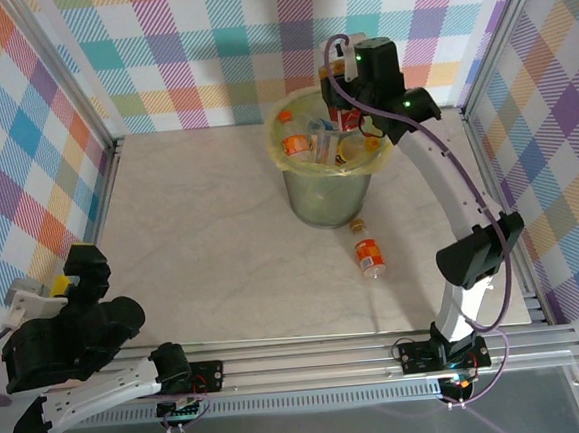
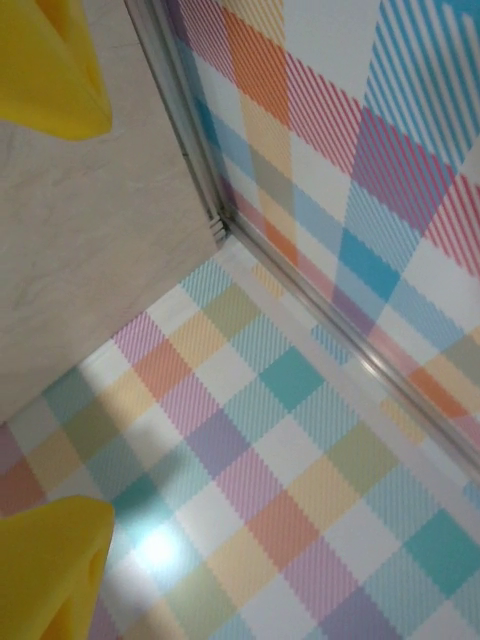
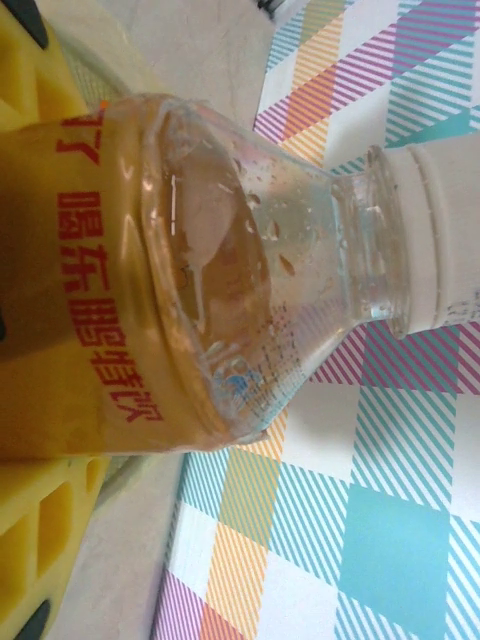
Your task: Put the plastic bottles in the bin
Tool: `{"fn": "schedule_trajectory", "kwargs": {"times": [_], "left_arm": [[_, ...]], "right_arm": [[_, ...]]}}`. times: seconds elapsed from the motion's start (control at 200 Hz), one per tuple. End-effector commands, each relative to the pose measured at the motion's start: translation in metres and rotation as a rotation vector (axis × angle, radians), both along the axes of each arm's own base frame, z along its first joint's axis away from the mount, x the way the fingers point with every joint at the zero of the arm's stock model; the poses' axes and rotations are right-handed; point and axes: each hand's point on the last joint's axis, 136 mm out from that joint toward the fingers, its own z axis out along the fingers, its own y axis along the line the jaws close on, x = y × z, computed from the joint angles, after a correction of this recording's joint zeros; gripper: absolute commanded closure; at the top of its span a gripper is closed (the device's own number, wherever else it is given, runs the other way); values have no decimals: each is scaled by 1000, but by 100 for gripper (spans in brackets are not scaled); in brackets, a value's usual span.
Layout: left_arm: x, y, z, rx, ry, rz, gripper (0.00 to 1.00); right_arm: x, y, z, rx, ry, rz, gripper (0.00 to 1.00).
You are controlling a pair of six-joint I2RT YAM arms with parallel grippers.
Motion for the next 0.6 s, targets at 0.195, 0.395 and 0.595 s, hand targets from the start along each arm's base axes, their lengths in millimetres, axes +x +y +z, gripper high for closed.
{"fn": "schedule_trajectory", "kwargs": {"times": [0.195,0.395,0.595], "left_arm": [[9,-14,33,257,-93,-105,8],[19,-28,24,322,-88,-246,7],[22,-27,8,296,-101,-288,6]], "right_arm": [[26,6,0,-174,-98,63,54],[34,18,-14,-241,-96,134,50],[37,25,-35,-301,-62,199,45]]}}
